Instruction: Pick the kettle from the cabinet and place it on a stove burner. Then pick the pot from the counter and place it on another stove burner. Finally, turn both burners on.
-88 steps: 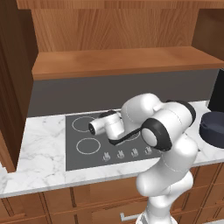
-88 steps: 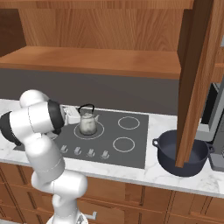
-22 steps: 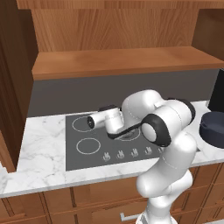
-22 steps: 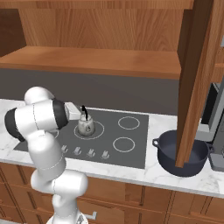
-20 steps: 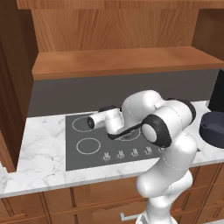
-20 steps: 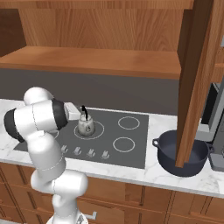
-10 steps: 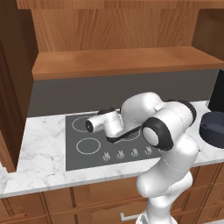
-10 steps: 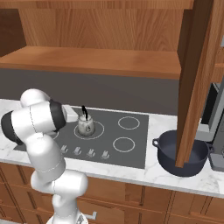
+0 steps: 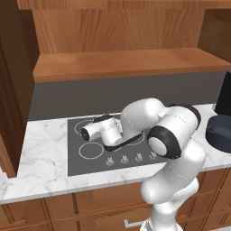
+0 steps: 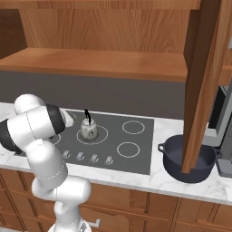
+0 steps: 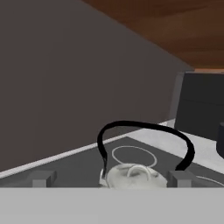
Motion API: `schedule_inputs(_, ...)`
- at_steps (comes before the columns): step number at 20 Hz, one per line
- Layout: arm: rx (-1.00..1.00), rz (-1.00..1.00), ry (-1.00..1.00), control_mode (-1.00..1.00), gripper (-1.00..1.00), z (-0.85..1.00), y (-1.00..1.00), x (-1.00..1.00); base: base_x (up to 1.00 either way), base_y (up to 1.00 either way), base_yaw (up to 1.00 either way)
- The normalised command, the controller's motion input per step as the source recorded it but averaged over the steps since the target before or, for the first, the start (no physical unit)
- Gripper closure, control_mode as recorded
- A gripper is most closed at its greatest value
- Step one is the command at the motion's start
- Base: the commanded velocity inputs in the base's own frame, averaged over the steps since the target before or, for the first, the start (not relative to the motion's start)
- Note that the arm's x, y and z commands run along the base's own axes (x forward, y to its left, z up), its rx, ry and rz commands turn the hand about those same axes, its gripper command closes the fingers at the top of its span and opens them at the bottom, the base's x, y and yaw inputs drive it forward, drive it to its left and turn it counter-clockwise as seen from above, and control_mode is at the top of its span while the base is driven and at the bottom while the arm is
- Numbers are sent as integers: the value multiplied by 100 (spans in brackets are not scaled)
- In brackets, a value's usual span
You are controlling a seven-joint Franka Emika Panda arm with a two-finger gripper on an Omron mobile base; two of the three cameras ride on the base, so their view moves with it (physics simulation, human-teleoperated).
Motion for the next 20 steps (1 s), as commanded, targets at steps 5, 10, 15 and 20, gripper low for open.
schedule_inputs(5, 0, 0, -3, -100, -100, 0, 13, -32, 0, 0, 0)
schedule_inputs(10, 0, 0, 0, -100, -100, 5, 13, -29, 0, 0, 0)
schedule_inputs(15, 0, 0, 0, -100, -100, 12, 26, -26, 0, 0, 0)
schedule_inputs(20, 0, 0, 0, -100, -100, 22, 11, -23, 0, 0, 0)
